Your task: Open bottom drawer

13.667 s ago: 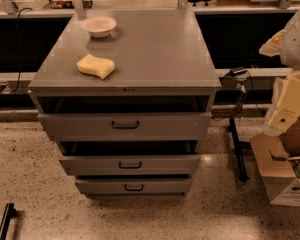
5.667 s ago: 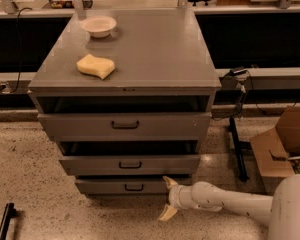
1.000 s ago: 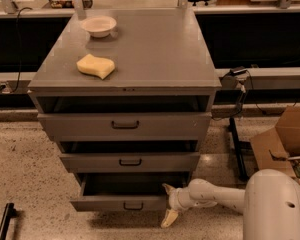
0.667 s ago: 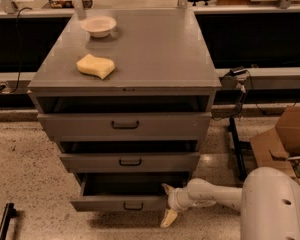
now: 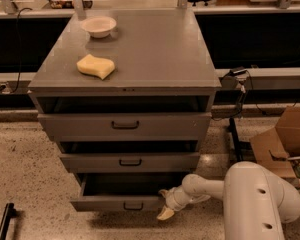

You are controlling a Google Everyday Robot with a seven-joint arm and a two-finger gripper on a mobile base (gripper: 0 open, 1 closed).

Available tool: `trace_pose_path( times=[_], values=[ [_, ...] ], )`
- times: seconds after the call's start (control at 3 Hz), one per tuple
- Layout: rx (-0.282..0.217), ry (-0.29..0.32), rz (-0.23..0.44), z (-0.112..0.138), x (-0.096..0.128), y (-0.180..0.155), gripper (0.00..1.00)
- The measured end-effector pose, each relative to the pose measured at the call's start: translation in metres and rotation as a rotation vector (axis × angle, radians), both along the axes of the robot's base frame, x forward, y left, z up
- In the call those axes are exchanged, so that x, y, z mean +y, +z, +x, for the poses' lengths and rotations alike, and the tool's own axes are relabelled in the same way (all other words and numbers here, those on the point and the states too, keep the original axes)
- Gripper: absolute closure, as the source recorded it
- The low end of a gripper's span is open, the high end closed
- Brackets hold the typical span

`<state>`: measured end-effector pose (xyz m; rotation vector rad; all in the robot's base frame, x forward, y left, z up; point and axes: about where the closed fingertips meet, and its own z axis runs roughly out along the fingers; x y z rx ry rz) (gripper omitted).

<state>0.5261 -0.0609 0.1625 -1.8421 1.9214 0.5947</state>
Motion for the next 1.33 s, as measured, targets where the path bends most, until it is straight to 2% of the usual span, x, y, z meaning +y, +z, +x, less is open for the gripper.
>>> trace_pose_path(
  times=[0.33,0.67,1.0,1.33],
  values=[
    [0.000,0.000,0.000,0.0000,0.0000,0.0051,0.49],
    [0.000,0.000,0.000,0.0000,0.0000,0.0071,0.45],
    [0.000,0.000,0.000,-0.0001,0.0000,0.0073,0.38],
    [0.004,0.002,0.002,-0.0020,0.0017,0.0059,0.19]
  ],
)
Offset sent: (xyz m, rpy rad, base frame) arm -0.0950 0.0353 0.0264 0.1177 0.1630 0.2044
